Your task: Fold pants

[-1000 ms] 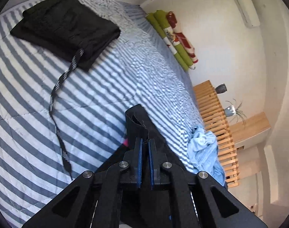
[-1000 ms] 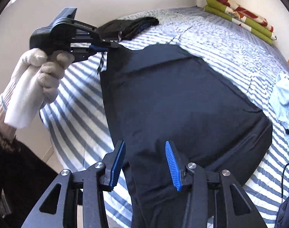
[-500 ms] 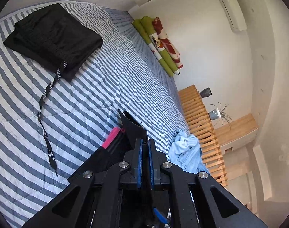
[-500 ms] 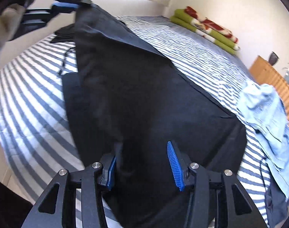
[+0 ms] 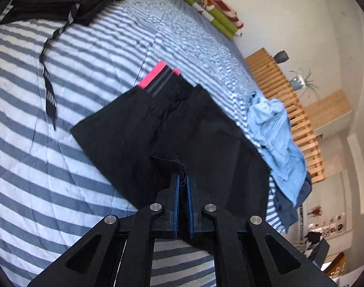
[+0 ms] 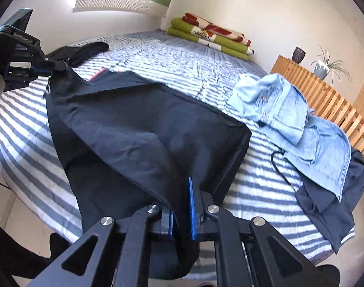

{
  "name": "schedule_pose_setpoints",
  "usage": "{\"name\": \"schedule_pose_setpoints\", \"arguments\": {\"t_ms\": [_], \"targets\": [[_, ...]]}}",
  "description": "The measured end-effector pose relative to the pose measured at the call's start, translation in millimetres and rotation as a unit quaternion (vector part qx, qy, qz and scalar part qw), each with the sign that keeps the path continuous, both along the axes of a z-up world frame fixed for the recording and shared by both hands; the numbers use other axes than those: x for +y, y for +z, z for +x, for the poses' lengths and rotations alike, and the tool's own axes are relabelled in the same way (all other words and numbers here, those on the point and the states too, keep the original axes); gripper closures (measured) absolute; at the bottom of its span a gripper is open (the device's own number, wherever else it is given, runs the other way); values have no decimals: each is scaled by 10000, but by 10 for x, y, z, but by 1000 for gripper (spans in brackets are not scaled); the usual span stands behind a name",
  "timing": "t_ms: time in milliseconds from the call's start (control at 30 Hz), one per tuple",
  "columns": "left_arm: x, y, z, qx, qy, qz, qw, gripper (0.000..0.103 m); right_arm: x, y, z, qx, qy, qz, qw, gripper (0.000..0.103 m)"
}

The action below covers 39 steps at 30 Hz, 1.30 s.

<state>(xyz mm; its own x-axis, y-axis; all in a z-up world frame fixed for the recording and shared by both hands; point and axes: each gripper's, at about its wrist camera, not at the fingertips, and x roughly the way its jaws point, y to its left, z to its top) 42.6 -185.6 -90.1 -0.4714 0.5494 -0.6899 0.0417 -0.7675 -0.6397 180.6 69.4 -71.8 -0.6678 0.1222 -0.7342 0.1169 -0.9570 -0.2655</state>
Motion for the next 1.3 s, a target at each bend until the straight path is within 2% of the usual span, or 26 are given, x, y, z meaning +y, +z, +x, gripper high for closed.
{"name": "schedule_pose_setpoints", "arguments": {"t_ms": [67, 167, 233, 267, 333, 400, 433, 467, 500, 567, 633, 733, 800, 900, 1000, 1033, 1067, 1133, 1200, 1267, 1300], "targets": [[14, -94, 11, -42, 51, -223, 9997, 98, 92, -89, 74, -237, 32, -69, 9997, 94], [-16, -125, 40, -46, 126, -330, 9994, 97, 130, -100, 189, -436, 308, -85, 9985, 85], [-14, -143, 106, -78, 187, -362, 9991, 97, 206, -32, 239, -607, 530, -478, 9956, 77], [5, -137, 130, -48, 185, -496, 9986, 97, 252, 13, 241, -723, 601, -686, 9932, 74], [24, -108, 191, 62, 226, -649, 9976, 97, 409, 148, 267, -876, 788, -1232, 9854, 74], [17, -38, 240, 201, 374, -845, 9955, 93, 560, 309, 315, -760, 866, -1688, 9789, 74], [-8, 6, 256, 246, 426, -913, 9946, 89, 661, 395, 325, -652, 879, -1900, 9757, 74], [-42, 66, 275, 288, 502, -1010, 9932, 76, 749, 491, 312, -544, 857, -2062, 9732, 73], [-82, 153, 313, 412, 650, -1110, 9908, 71, 835, 561, 254, -441, 807, -2170, 9718, 73], [-90, 358, 427, 747, 806, -1062, 9882, 70, 951, 677, 65, -258, 662, -2241, 9720, 73], [118, 504, 535, 1037, 511, -667, 9911, 70, 1032, 731, -212, -15, 559, -2242, 9729, 73], [856, 545, 673, 1239, -636, -303, 9898, 70, 978, 646, -692, -80, 597, -2284, 9717, 73], [1367, 442, 737, 1169, -1356, -94, 9838, 70, 911, 509, -982, -250, 589, -2288, 9714, 73], [1956, 157, 745, 862, -1984, -25, 9763, 71, 867, 291, -1279, -439, 501, -2210, 9730, 73], [2288, -195, 806, 430, -2437, -301, 9684, 78, 999, 60, -1470, -802, 400, -2414, 9663, 73], [2309, -236, 872, 536, -2476, -438, 9664, 79, 1061, -5, -1523, -880, 321, -2415, 9659, 73], [2296, -221, 948, 692, -2486, -532, 9647, 79, 1134, -63, -1567, -935, 244, -2385, 9663, 73], [2253, -125, 1047, 723, -2579, -782, 9603, 79, 1265, -123, -1628, -1090, 241, -2570, 9599, 78], [2190, 36, 1166, 960, -2489, -1205, 9562, 78, 1421, -55, -1581, -967, 129, -2836, 9540, 77], [2195, 179, 1272, 1214, -2506, -1567, 9476, 68, 1612, 32, -1468, -740, -171, -3047, 9494, 68], [2206, 244, 1276, 1356, -2535, -1769, 9413, 66, 1715, 42, -1408, -708, -257, -3266, 9421, 63]]}}
